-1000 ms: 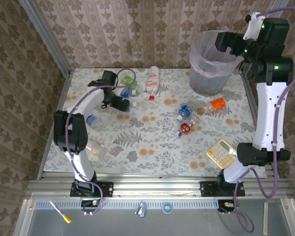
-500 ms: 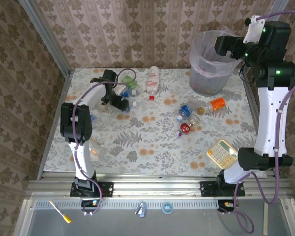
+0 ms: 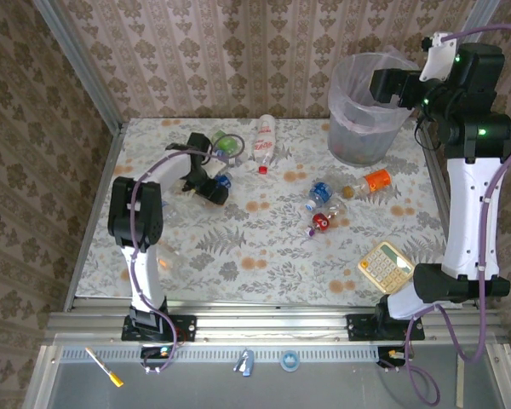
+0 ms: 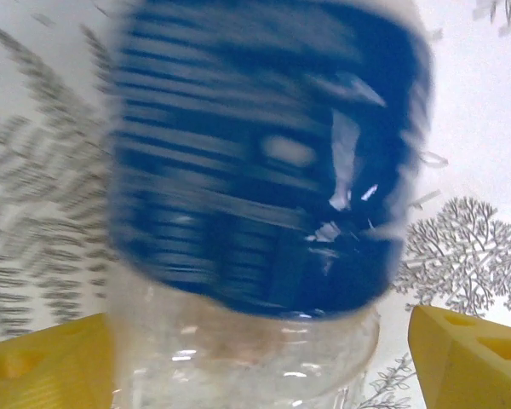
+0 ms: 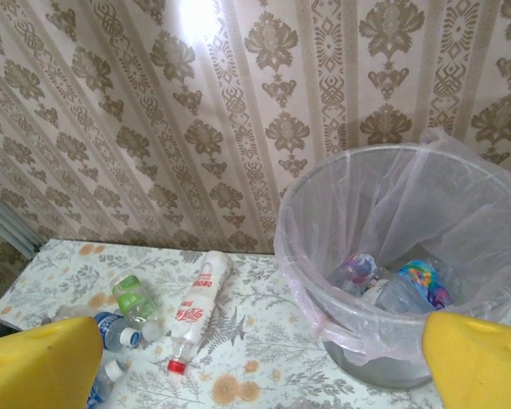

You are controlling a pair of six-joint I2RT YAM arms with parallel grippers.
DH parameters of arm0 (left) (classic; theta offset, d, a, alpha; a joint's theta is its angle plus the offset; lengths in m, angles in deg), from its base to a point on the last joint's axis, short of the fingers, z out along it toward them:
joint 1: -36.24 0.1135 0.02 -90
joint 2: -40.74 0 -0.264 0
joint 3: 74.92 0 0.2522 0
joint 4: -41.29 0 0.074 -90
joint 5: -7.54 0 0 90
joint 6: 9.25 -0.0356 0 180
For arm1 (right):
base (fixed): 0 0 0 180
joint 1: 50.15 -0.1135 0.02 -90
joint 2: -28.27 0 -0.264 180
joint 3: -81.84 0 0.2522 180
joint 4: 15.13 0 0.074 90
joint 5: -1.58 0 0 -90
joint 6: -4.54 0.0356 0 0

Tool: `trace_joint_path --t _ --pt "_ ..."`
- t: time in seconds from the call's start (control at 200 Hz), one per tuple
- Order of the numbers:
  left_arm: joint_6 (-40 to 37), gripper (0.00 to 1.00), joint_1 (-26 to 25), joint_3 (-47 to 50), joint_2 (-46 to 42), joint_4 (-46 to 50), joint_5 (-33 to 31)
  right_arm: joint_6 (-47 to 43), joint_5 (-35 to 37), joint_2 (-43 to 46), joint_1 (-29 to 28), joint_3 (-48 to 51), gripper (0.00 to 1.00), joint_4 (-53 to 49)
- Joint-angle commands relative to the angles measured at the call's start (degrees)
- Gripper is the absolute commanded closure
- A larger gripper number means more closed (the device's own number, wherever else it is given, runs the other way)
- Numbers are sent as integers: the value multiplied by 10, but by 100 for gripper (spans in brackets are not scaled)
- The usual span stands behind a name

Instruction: Throw the plastic bottles in the bin

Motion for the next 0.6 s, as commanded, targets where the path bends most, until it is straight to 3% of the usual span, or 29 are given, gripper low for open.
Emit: trace_joint_path --t 0.0,0.14,0.365,0.595 --pt "8 14 -8 22 -8 3 8 -11 -14 15 -6 8 2 17" --pt "17 19 -18 52 -24 -16 5 -13 -12 16 -6 10 2 20" --pt "37 36 -22 85 -52 -48 -1 -13 -12 19 -8 19 2 24" --pt "51 37 -34 137 -126 -112 14 -16 -15 28 -9 32 2 28"
